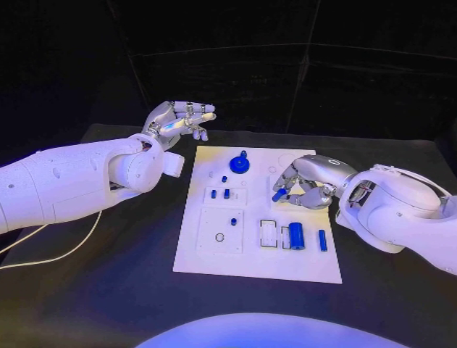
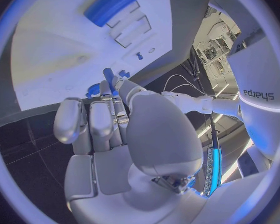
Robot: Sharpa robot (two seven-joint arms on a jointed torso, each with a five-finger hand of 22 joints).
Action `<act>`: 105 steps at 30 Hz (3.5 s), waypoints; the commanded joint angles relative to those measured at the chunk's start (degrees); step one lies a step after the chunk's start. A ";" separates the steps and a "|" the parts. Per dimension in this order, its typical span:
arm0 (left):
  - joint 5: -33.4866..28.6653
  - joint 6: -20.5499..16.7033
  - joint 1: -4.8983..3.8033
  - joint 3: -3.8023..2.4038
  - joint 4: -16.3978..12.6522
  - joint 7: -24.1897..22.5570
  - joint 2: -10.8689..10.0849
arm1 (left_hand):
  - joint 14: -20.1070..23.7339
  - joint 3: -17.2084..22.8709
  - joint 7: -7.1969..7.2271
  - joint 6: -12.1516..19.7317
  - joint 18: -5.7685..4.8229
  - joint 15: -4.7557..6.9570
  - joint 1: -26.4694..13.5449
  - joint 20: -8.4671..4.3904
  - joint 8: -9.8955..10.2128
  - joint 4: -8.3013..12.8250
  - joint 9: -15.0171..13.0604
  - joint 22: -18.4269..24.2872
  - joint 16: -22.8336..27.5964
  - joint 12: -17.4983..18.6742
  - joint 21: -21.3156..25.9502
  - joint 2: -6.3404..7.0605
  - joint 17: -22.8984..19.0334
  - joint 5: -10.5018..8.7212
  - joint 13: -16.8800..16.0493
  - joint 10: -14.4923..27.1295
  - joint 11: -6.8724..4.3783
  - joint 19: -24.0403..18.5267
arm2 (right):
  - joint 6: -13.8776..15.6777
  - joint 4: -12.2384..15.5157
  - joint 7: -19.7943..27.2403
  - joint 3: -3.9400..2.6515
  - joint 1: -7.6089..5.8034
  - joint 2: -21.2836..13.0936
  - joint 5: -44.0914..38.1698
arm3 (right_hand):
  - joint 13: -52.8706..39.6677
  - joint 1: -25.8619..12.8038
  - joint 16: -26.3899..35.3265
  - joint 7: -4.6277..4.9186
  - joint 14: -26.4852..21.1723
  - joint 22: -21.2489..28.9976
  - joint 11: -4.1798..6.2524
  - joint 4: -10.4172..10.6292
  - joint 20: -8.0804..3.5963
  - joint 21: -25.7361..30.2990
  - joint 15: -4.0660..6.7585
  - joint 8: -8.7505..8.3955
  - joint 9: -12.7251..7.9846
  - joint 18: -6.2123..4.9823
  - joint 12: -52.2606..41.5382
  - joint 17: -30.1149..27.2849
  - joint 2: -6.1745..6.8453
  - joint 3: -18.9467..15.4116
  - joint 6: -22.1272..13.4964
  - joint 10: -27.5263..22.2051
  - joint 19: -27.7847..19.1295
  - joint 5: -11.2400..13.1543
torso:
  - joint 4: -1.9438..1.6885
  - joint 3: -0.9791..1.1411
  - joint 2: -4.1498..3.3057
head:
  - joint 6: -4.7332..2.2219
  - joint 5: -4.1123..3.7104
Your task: Assemble the parts on the task board
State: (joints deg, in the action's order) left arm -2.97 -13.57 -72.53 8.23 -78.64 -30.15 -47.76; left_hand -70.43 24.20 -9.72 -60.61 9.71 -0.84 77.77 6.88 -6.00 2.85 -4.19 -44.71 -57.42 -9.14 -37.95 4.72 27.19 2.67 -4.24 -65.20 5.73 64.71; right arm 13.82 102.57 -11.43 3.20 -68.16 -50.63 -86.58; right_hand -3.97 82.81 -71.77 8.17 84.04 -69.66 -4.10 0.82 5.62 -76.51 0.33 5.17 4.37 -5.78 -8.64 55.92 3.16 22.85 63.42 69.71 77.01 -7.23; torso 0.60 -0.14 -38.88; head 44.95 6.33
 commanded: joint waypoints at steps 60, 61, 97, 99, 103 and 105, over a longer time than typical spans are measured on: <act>-0.23 0.77 -0.05 -0.04 0.35 -0.51 1.44 | 0.42 -0.53 -0.33 0.19 0.77 -0.19 0.24 -0.04 -0.17 0.05 0.08 0.14 0.16 -0.48 0.29 -0.18 -0.11 0.29 -0.04 0.42 0.21 -0.03 | -6.12 -7.99 2.63 2.13 5.76 18.23 -9.06 | 0.10 -1.16 0.15 0.40 0.22 0.48 -0.18 -0.15 0.07 0.10 0.10 -0.73 -0.22 0.73 1.29 -0.81 0.80 0.77 0.23 0.31 -0.33 0.51 | 0.03 -0.04 -0.05 | 1.21 2.41; -0.23 0.77 -0.05 -0.04 0.34 -0.51 1.44 | 0.42 -0.53 -0.33 0.19 0.77 -0.19 0.24 -0.04 -0.17 0.05 0.08 0.14 0.16 -0.48 0.29 -0.18 -0.11 0.29 -0.04 0.42 0.21 -0.03 | -6.17 -8.01 2.54 2.14 5.76 18.34 -9.18 | 0.10 -1.16 0.15 0.40 0.22 0.48 -0.18 -0.15 0.07 0.10 0.10 -0.73 -0.22 0.73 1.29 -0.81 0.80 0.77 0.23 0.31 -0.33 0.51 | 0.05 -0.04 -0.05 | 1.24 2.40; -0.23 1.14 -0.07 -0.04 0.44 -0.17 1.47 | 0.42 -0.53 -0.33 0.19 0.77 -0.19 0.24 -0.04 -0.17 0.05 0.08 0.14 0.16 -0.48 0.29 -0.18 -0.11 0.29 -0.04 0.42 0.21 -0.03 | -1.32 -8.28 3.48 2.86 5.77 19.65 -8.01 | -0.09 -5.08 -0.26 1.13 0.18 0.69 -0.95 1.86 0.86 0.38 -0.62 -1.75 -0.75 0.63 3.50 -0.73 4.05 -2.86 -11.17 -0.83 -0.66 2.38 | -0.04 -0.02 -0.03 | 0.87 2.03; -0.23 1.15 -0.07 -0.04 0.46 -0.16 1.48 | 0.42 -0.53 -0.33 0.19 0.77 -0.19 0.24 -0.04 -0.17 0.05 0.08 0.14 0.16 -0.48 0.29 -0.18 -0.11 0.29 -0.04 0.42 0.21 -0.03 | -0.89 -8.10 3.71 2.86 5.77 19.60 -7.59 | -0.16 -4.92 -0.32 1.07 0.20 0.63 -0.85 1.83 0.81 0.34 -0.55 -1.68 -0.69 0.64 3.35 -0.65 3.95 -2.89 -11.33 -0.45 -0.62 2.34 | -0.04 0.00 -0.06 | 0.84 2.10; -0.23 1.14 -0.06 -0.04 0.53 -0.17 1.52 | 0.42 -0.53 -0.33 0.19 0.77 -0.19 0.24 -0.04 -0.17 0.05 0.08 0.14 0.16 -0.48 0.29 -0.18 -0.11 0.29 -0.04 0.42 0.21 -0.03 | -0.60 -7.83 3.96 2.86 5.77 19.53 -6.77 | -0.25 -4.78 -0.39 1.00 0.22 0.55 -0.74 1.82 0.73 0.28 -0.46 -1.55 -0.61 0.66 3.15 -0.57 3.86 -2.97 -11.31 0.07 -0.55 2.33 | -0.05 -0.01 -0.05 | 0.88 2.10; -0.23 1.14 -0.06 -0.04 0.58 -0.18 1.54 | 0.42 -0.53 -0.33 0.19 0.77 -0.19 0.24 -0.04 -0.17 0.05 0.08 0.14 0.16 -0.48 0.29 -0.18 -0.11 0.29 -0.04 0.42 0.21 -0.03 | -0.51 -7.75 4.07 2.86 5.77 19.52 -6.45 | -0.26 -4.77 -0.38 1.00 0.22 0.56 -0.73 1.82 0.73 0.28 -0.45 -1.54 -0.60 0.65 3.14 -0.58 3.85 -2.98 -11.29 0.10 -0.56 2.32 | -0.04 -0.02 -0.03 | 0.91 2.09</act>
State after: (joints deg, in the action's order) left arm -3.05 -13.14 -72.51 8.23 -78.07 -30.05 -46.29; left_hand -70.23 24.04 -9.72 -60.61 9.70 -1.04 77.77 6.88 -6.00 3.01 -4.20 -44.67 -57.42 -9.40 -37.95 4.72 27.16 2.67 -4.24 -65.00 5.93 64.71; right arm 11.56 94.62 -8.30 6.07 -62.32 -31.09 -94.26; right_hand -4.16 77.94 -72.00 9.12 84.04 -69.08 -4.91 2.66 6.24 -76.26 -0.11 3.61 3.71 -5.78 -5.24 55.35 7.37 20.20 52.49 69.31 76.37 -5.00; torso 0.54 -0.14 -38.91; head 45.81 8.40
